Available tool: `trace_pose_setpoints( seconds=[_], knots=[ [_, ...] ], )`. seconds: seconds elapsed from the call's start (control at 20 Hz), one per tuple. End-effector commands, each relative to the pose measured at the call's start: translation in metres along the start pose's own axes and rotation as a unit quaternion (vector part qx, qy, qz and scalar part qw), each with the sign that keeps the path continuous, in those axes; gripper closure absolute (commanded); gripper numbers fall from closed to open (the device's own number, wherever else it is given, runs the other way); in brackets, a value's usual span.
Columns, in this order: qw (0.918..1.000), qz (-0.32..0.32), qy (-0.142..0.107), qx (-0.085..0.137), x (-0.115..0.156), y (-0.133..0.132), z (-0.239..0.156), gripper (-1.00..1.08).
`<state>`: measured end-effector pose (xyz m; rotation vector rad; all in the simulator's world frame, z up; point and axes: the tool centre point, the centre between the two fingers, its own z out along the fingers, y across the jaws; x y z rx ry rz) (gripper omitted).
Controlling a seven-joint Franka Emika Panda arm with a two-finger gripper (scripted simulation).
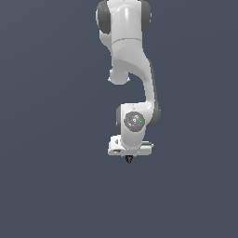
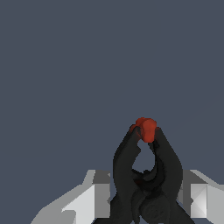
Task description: Pick up the object and move it to a goal position.
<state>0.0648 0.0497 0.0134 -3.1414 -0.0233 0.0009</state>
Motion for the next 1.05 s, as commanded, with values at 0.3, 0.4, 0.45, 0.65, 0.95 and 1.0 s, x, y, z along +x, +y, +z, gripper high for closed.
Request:
trace_pose_setpoints(
  seconds=[0.3, 0.4, 0.45, 0.65, 0.95, 1.0],
  knots=[
    [1.0, 0.0, 0.0, 0.0, -0.008, 0.035, -0.003, 1.08],
    [1.0, 0.0, 0.0, 0.0, -0.012, 0.052, -0.004, 1.08],
    [1.0, 0.0, 0.0, 0.0, -0.014, 0.062, -0.005, 1.08],
    [1.0, 0.0, 0.0, 0.0, -0.02, 0.093, -0.007, 1.08],
    [1.0, 0.0, 0.0, 0.0, -0.023, 0.113, -0.008, 1.08],
    [1.0, 0.0, 0.0, 0.0, -0.023, 0.113, -0.008, 1.08]
  ],
)
